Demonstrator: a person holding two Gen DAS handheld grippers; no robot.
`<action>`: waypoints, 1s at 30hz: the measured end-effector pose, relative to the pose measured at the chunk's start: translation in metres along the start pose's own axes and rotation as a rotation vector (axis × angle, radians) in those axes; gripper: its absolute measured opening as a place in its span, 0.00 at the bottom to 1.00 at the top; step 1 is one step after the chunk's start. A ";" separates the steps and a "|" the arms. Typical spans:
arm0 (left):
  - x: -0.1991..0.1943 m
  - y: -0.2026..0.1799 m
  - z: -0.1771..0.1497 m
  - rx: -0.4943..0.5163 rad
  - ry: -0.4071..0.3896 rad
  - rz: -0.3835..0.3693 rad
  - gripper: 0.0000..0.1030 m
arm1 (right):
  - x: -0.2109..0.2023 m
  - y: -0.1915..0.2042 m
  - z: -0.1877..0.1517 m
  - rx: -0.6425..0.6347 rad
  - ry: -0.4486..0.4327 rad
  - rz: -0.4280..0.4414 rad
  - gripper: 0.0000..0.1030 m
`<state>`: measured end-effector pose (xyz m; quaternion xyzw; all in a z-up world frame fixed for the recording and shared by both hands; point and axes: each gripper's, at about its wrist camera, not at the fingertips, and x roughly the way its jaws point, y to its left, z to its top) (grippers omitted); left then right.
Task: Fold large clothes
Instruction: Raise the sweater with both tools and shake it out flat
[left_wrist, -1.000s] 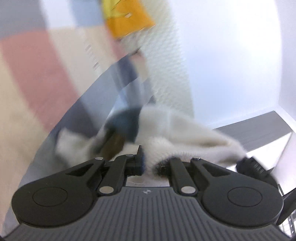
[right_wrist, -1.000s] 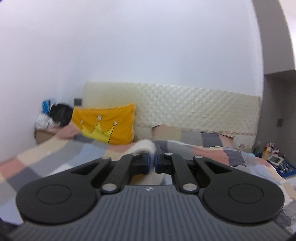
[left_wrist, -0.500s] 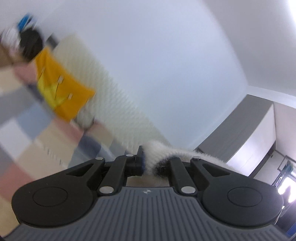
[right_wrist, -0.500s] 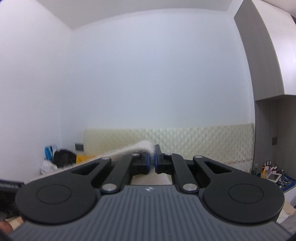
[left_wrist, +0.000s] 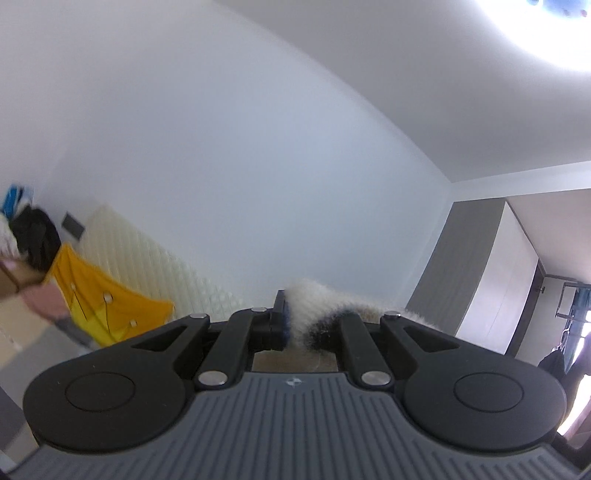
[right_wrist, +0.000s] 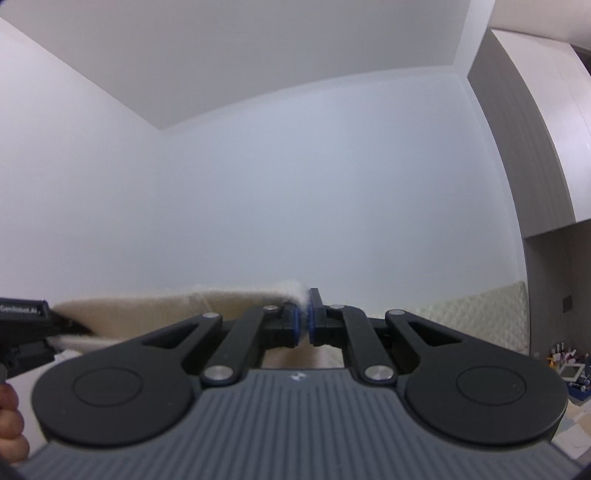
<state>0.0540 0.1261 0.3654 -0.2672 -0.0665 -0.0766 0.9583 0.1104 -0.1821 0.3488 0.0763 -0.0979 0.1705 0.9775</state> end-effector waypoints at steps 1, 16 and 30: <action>-0.007 -0.001 0.004 0.005 -0.006 0.001 0.07 | -0.006 0.004 0.004 -0.003 -0.006 0.009 0.08; 0.047 0.090 -0.078 -0.014 0.199 0.133 0.07 | 0.088 -0.005 -0.094 0.020 0.227 -0.012 0.08; 0.362 0.351 -0.324 -0.073 0.513 0.325 0.08 | 0.346 -0.077 -0.371 0.081 0.542 -0.141 0.08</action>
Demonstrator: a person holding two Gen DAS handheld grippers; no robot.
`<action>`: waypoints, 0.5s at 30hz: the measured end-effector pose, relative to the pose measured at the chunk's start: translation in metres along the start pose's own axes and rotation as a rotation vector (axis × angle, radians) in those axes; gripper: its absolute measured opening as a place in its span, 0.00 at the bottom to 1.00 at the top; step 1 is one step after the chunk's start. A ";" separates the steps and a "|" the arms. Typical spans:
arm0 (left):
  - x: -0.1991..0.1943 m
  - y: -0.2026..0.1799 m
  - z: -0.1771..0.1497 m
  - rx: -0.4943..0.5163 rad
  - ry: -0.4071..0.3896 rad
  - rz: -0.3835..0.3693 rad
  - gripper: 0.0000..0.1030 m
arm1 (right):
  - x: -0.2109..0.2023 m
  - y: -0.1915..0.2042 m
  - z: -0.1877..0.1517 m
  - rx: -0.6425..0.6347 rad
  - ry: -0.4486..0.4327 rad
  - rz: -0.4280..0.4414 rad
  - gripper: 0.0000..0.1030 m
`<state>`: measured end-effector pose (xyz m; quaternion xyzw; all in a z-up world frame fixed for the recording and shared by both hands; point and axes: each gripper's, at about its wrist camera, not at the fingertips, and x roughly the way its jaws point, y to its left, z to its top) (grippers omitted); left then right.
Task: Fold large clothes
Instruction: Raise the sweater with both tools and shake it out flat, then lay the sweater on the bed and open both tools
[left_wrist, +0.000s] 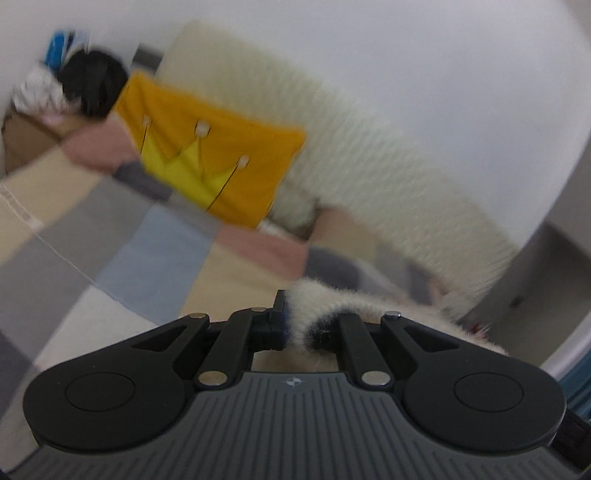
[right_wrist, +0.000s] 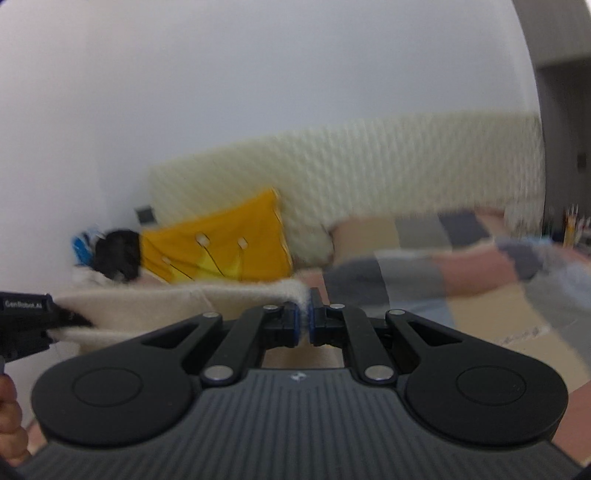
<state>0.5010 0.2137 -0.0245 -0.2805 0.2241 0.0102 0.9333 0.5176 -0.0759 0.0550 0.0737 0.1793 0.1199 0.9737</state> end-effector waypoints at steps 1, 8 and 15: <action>0.043 0.017 0.001 -0.004 0.013 0.012 0.08 | 0.032 -0.005 -0.010 0.001 0.024 -0.009 0.08; 0.247 0.097 -0.028 -0.018 0.200 0.089 0.08 | 0.137 0.001 -0.084 0.069 0.221 -0.068 0.08; 0.302 0.131 -0.050 -0.017 0.323 0.118 0.09 | 0.193 -0.002 -0.129 0.026 0.349 -0.088 0.08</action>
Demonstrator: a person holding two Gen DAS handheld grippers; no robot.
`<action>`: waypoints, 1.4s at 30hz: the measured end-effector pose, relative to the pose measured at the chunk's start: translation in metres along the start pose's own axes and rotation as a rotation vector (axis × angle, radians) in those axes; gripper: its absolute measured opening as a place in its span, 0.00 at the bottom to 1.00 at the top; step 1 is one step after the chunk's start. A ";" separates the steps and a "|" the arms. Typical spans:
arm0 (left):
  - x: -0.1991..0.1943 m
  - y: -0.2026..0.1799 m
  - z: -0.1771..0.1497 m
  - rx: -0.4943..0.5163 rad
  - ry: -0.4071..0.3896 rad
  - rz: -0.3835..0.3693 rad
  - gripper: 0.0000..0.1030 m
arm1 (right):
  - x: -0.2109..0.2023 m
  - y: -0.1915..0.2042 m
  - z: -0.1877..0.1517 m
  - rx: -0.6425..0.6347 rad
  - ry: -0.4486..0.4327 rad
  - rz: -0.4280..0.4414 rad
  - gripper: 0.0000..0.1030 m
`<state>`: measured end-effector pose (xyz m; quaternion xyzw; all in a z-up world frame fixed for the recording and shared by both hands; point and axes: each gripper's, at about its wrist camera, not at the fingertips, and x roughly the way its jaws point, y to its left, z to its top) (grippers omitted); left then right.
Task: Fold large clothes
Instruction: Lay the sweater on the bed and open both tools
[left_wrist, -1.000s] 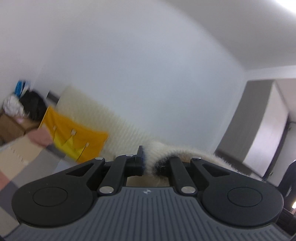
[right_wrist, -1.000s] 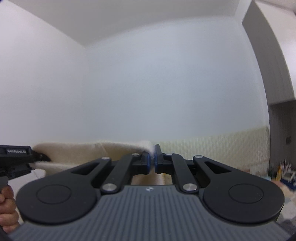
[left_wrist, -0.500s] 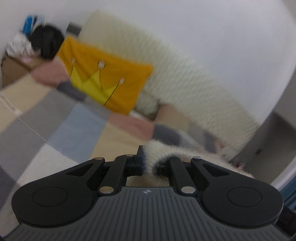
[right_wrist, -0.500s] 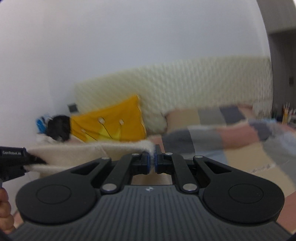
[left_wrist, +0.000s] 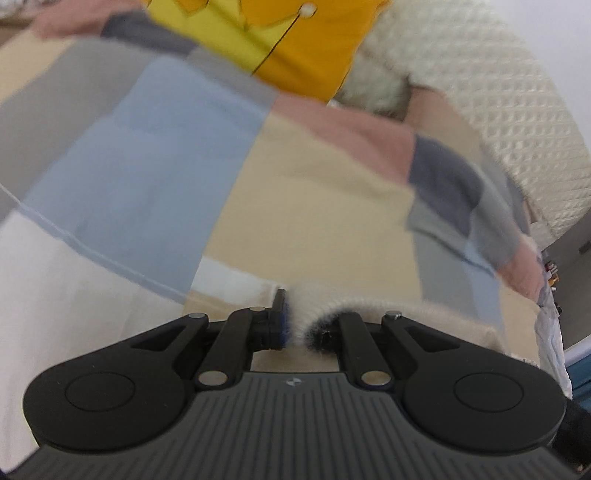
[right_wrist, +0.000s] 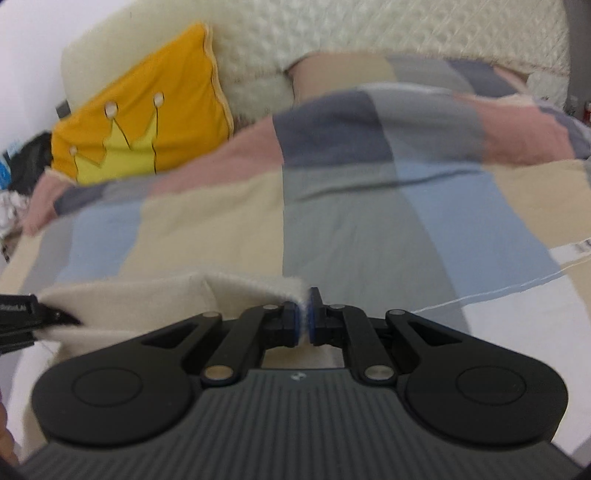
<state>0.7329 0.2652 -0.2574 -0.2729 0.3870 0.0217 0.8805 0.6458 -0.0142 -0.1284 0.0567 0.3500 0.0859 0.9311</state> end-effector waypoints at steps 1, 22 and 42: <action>0.000 0.000 -0.002 0.006 0.010 0.003 0.09 | 0.006 0.000 -0.003 -0.006 0.015 -0.004 0.08; -0.049 -0.044 0.018 0.249 0.119 -0.034 0.91 | -0.004 0.011 0.006 -0.024 0.054 0.063 0.67; -0.297 -0.056 -0.074 0.233 -0.078 -0.022 0.91 | -0.217 0.037 -0.025 -0.060 -0.101 0.155 0.67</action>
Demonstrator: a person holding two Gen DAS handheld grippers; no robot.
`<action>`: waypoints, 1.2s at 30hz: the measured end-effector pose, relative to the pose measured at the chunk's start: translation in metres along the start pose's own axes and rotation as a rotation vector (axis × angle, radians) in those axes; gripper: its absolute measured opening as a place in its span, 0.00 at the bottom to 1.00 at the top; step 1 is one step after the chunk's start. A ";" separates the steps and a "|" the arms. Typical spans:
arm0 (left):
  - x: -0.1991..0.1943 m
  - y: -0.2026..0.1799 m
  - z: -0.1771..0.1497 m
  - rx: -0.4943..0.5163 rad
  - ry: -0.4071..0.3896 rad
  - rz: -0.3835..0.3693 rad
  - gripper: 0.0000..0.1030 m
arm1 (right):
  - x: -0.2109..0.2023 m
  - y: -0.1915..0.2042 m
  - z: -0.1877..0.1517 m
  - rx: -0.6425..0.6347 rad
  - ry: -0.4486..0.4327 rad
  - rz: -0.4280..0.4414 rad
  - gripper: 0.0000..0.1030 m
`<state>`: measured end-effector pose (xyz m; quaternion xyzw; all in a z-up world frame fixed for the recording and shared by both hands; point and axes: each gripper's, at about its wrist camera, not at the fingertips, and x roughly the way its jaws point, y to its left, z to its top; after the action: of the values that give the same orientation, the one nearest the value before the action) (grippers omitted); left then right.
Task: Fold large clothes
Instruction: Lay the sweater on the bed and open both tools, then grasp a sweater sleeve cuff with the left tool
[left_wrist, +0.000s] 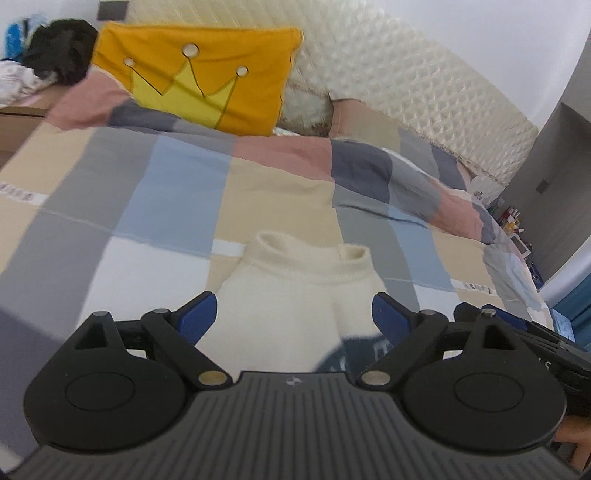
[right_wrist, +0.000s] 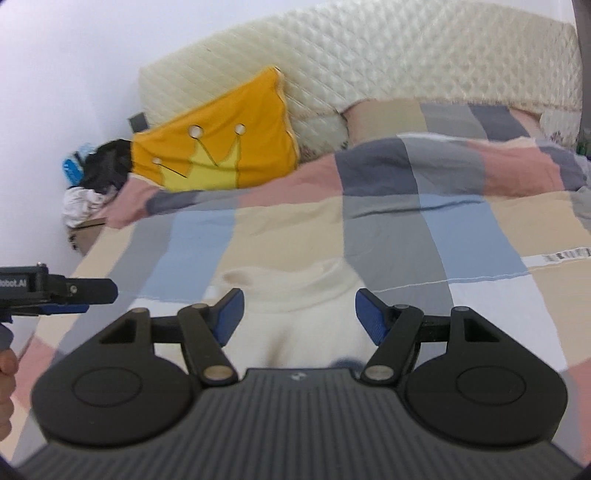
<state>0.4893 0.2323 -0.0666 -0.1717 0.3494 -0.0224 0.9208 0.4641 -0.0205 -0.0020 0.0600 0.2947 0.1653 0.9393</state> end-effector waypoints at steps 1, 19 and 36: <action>-0.016 -0.001 -0.006 -0.002 -0.006 0.003 0.91 | -0.015 0.005 -0.004 -0.004 -0.012 0.005 0.67; -0.235 0.040 -0.188 -0.139 -0.041 0.062 0.91 | -0.201 0.059 -0.119 -0.022 -0.102 0.093 0.67; -0.211 0.150 -0.296 -0.663 0.133 0.210 0.90 | -0.162 0.026 -0.241 -0.027 -0.029 0.052 0.67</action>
<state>0.1251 0.3186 -0.1885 -0.4225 0.4127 0.1759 0.7875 0.1937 -0.0486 -0.1078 0.0575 0.2773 0.1924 0.9395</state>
